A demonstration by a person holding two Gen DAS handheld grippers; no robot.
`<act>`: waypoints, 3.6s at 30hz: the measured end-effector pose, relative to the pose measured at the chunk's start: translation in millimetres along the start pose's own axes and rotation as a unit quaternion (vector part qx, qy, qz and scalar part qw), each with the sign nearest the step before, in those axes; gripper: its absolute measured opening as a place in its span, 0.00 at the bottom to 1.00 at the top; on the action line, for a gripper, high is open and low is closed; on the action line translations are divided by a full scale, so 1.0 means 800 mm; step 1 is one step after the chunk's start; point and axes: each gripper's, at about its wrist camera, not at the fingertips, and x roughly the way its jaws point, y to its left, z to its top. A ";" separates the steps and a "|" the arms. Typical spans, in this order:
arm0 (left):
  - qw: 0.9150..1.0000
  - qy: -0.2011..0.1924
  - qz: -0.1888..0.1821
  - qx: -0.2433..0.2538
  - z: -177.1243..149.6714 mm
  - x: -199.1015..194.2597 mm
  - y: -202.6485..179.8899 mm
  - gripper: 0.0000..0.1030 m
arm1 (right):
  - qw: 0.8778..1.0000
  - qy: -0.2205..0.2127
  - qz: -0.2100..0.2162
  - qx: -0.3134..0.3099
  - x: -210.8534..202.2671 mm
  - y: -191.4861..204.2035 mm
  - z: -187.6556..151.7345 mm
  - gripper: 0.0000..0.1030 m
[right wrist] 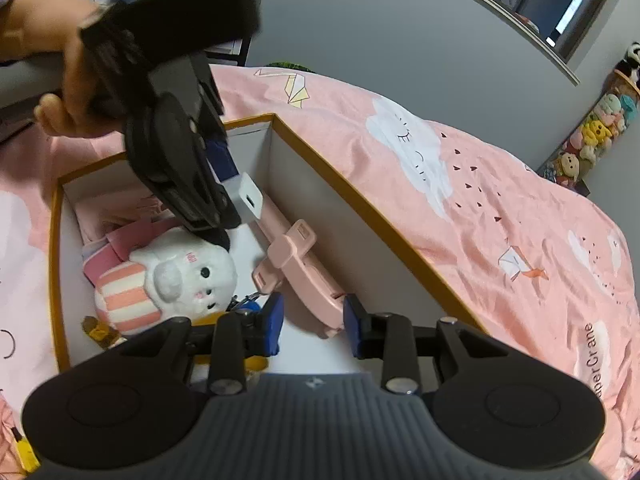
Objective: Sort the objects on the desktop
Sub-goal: 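Lower the pink stick into the box and open the right tool, then lower the white charger into the box and open the left tool, then move both tools to the round mirror and yellow tape measure on the bedding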
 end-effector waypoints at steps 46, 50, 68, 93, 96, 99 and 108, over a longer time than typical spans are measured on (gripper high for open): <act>0.983 -0.021 -0.171 0.057 -0.149 -0.175 -0.105 0.40 | 0.960 -0.099 0.048 0.257 -0.151 0.086 -0.092 0.36; 0.983 0.045 -0.168 0.060 -0.178 -0.153 -0.125 0.40 | 0.944 -0.069 0.062 0.316 -0.143 0.116 -0.127 0.36; 0.976 0.147 -0.125 -0.100 -0.262 -0.076 -0.109 0.46 | 0.955 0.058 0.035 0.289 -0.082 0.225 -0.175 0.53; 0.991 0.037 -0.124 -0.041 -0.257 -0.080 -0.150 0.21 | 0.950 0.077 0.056 0.297 -0.063 0.230 -0.188 0.53; 0.989 0.039 -0.130 -0.053 -0.254 -0.072 -0.151 0.21 | 0.950 0.078 0.057 0.296 -0.062 0.231 -0.187 0.53; 0.987 0.049 -0.135 -0.066 -0.251 -0.060 -0.152 0.21 | 0.951 0.078 0.058 0.292 -0.062 0.233 -0.187 0.53; 0.985 0.054 -0.142 -0.084 -0.256 -0.054 -0.144 0.15 | 0.961 0.082 0.051 0.260 -0.055 0.243 -0.180 0.53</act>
